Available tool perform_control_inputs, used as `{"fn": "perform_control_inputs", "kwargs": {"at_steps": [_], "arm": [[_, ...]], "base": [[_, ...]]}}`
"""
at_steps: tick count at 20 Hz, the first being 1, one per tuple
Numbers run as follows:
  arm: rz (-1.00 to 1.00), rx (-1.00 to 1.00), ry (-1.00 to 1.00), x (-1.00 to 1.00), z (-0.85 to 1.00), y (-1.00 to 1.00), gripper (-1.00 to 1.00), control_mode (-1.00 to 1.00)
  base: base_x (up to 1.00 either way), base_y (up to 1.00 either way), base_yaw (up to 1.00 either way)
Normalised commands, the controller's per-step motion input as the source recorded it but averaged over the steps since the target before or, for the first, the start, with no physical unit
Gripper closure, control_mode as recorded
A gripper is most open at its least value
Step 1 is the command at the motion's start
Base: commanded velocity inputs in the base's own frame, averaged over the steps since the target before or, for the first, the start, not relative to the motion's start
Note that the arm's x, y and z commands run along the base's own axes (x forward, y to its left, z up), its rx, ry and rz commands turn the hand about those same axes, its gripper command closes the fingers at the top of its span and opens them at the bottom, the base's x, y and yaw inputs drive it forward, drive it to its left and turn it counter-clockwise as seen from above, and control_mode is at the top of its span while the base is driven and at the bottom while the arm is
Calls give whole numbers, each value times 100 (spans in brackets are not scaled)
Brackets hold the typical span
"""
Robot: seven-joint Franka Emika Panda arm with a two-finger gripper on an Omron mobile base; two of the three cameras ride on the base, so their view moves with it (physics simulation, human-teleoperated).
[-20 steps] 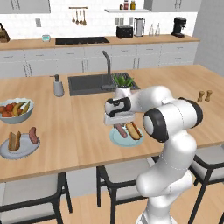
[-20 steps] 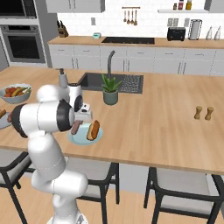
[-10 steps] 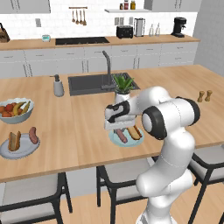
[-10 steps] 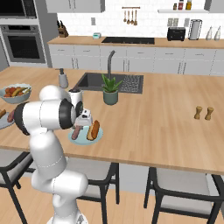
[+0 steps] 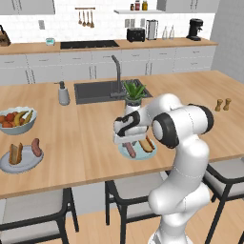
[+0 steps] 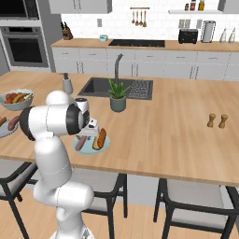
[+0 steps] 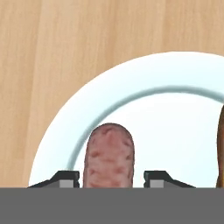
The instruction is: Place one bun and one sausage from the bowl on each plate.
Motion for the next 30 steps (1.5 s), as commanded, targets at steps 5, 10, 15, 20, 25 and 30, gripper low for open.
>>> {"fn": "perform_control_inputs", "kwargs": {"at_steps": [5, 10, 15, 20, 25, 30], "arm": [[0, 0, -4, -12, 16, 0, -100, -100], [0, 0, -7, -34, 58, -15, -100, -100], [0, 0, -4, -98, 56, -15, -100, -100], [0, 0, -2, -100, 60, 0, -100, -100], [0, 0, -2, -91, 86, -19, -100, -100], [0, 0, 0, -70, 85, -29, -100, -100]], "base": [[0, 0, 0], [0, 0, 0], [0, 0, 0], [0, 0, 0], [0, 0, 0], [0, 0, 0]]}}
